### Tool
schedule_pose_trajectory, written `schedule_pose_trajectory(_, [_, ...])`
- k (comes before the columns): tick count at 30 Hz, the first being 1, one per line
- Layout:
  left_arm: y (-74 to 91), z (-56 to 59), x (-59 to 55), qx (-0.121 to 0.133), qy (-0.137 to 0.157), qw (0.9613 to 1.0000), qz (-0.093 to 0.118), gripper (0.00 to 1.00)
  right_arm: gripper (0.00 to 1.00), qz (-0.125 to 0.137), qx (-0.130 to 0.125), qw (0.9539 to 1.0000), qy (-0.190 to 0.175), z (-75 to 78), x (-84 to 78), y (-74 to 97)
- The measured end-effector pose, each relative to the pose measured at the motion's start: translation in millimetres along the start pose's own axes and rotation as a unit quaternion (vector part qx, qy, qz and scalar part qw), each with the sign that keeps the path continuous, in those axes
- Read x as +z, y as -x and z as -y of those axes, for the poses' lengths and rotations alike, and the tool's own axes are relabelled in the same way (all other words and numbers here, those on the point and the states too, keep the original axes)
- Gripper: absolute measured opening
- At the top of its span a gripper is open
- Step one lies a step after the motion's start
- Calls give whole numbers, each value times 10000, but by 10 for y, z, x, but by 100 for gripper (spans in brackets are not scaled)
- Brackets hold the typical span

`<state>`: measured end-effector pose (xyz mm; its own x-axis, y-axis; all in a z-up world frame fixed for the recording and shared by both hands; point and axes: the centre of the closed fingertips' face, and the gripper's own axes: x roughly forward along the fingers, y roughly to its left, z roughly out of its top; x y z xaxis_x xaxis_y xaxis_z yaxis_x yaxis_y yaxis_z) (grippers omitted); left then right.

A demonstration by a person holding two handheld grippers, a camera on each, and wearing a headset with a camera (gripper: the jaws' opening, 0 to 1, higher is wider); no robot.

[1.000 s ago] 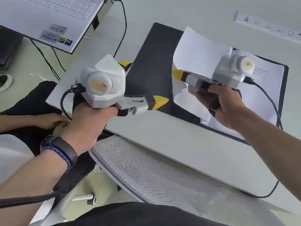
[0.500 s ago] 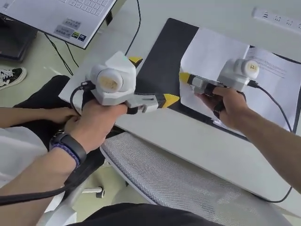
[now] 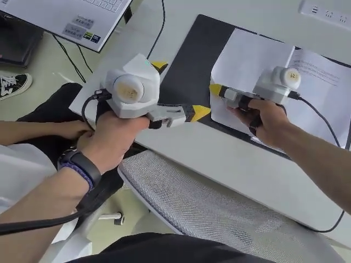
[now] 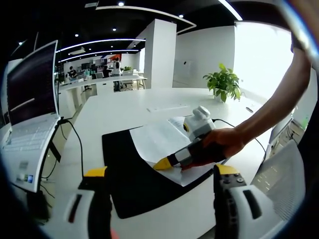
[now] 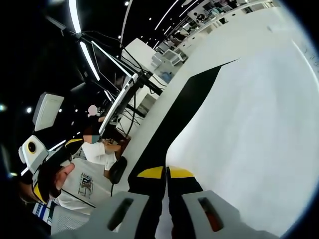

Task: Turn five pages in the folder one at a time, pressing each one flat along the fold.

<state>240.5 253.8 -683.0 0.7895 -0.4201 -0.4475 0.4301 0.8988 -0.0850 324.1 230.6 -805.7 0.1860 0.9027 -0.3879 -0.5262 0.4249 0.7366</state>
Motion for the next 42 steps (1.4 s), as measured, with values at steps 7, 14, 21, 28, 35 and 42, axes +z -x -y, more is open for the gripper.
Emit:
schedule_pose_trajectory(7, [-19,13,-9,-34,-23,10000,-22,85,0,38,40,9999,-104,61,-11,-27])
schedule_pose_trajectory(14, [-51,46,-2,-88,-21,10000,-24,85,4,2,87,9999,-98,20,-38,-32])
schedule_pose_trajectory(21, [-80,55,-11,-129,-4,9999,-44,85,11,-6,141,9998,-113,-20,-40,-52])
schedule_pose_trajectory(28, [-124,69,-5,-183,-18,9998,-74,84,23,24,206,9998,-74,-116,24,-3])
schedule_pose_trajectory(35, [-203,111,22,-247,4,9997,-55,83,28,200,315,9993,70,-206,185,146])
schedule_pose_trajectory(42, [-316,181,58,-365,-27,9993,-51,81,30,297,263,9984,395,-337,328,374])
